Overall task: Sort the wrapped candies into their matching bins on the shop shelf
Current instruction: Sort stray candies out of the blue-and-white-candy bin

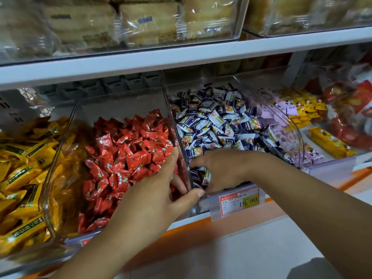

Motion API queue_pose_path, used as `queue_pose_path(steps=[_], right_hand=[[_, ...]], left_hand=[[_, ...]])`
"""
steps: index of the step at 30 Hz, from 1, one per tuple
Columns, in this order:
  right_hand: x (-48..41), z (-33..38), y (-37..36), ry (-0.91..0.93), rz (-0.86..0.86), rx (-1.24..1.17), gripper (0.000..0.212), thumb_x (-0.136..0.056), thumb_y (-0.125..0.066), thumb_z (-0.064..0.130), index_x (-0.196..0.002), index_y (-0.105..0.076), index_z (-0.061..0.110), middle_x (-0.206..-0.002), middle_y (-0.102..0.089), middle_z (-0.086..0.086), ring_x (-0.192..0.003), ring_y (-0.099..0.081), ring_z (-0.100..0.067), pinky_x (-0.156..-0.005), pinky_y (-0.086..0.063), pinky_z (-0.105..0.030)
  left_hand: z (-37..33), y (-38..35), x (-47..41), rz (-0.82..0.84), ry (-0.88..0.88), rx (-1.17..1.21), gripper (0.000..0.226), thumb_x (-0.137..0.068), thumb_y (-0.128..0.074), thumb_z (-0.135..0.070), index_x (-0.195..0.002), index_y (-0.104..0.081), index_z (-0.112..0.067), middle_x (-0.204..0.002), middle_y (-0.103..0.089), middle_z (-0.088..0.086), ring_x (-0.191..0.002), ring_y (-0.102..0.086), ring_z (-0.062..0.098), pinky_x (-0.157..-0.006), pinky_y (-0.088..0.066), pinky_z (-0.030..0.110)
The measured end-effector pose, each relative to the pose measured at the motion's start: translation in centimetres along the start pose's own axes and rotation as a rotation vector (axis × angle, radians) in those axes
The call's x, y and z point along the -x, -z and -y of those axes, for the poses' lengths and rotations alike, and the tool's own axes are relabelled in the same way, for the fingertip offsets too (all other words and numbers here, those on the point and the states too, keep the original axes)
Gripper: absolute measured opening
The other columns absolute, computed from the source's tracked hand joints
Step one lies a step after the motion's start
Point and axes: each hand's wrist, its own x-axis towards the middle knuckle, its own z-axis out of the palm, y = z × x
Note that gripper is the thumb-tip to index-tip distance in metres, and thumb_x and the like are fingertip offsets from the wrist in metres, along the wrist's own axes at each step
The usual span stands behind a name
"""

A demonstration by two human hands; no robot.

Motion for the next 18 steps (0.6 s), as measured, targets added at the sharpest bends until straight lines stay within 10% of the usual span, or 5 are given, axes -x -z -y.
queue_pose_path(steps=[18], right_hand=[[0.19,0.05,-0.23,-0.002,0.081,-0.219,0.064,-0.083,-0.070,0.043,-0.139,-0.039,0.038,-0.141,-0.047,0.006,-0.116,-0.052,-0.015,-0.098,-0.046,-0.032]], left_hand=[[0.74,-0.16,-0.07,-0.003,-0.004,-0.013,0.099,-0.066,-0.039,-0.079,-0.148,0.007,-0.048,-0.098,-0.057,-0.031,-0.069,-0.058,0.000,-0.063,-0.048,0.025]])
